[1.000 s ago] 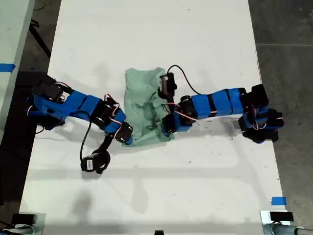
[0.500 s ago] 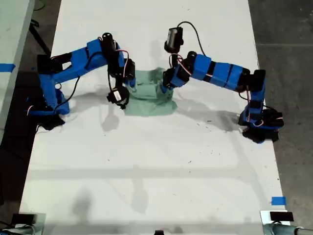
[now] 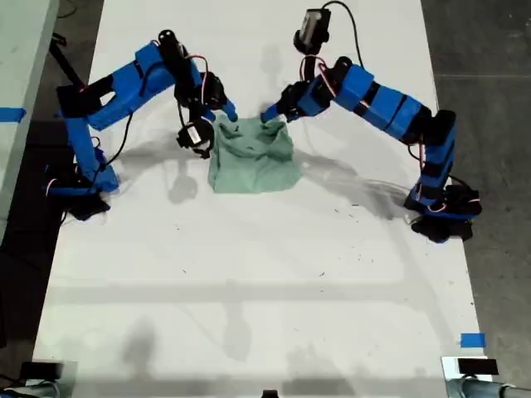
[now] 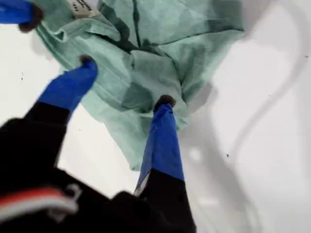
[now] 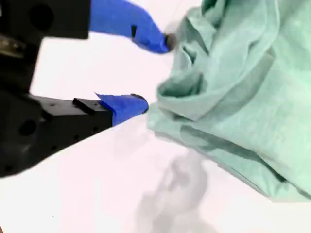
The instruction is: Fold t-shirt
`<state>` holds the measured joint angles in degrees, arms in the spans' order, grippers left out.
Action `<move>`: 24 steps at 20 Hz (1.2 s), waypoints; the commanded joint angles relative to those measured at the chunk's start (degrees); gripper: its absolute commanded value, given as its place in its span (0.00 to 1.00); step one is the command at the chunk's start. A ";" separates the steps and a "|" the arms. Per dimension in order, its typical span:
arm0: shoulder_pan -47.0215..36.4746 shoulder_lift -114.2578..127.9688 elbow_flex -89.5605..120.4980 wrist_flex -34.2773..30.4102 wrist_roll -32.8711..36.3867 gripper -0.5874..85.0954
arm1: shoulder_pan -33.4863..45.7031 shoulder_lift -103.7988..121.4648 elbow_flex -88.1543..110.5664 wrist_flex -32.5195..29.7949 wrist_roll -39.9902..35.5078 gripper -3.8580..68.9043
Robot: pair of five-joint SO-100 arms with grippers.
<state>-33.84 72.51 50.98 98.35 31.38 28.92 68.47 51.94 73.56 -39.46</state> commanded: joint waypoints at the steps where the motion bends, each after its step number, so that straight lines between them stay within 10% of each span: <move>1: -6.77 13.36 -2.20 1.58 1.58 0.39 | 5.80 10.11 -3.69 5.19 -2.55 0.50; 11: -9.23 62.14 45.79 -9.32 -0.70 0.33 | 14.68 58.62 36.65 11.34 -2.72 0.35; 18: 9.05 103.80 94.39 -25.22 -22.94 0.13 | -0.79 105.91 89.65 3.87 25.05 0.07; 24: 12.13 123.66 114.96 -21.45 -30.06 0.09 | -16.00 128.06 118.21 -0.53 47.20 0.05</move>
<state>-22.68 194.15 164.53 75.50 2.64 16.44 190.63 164.71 74.97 1.85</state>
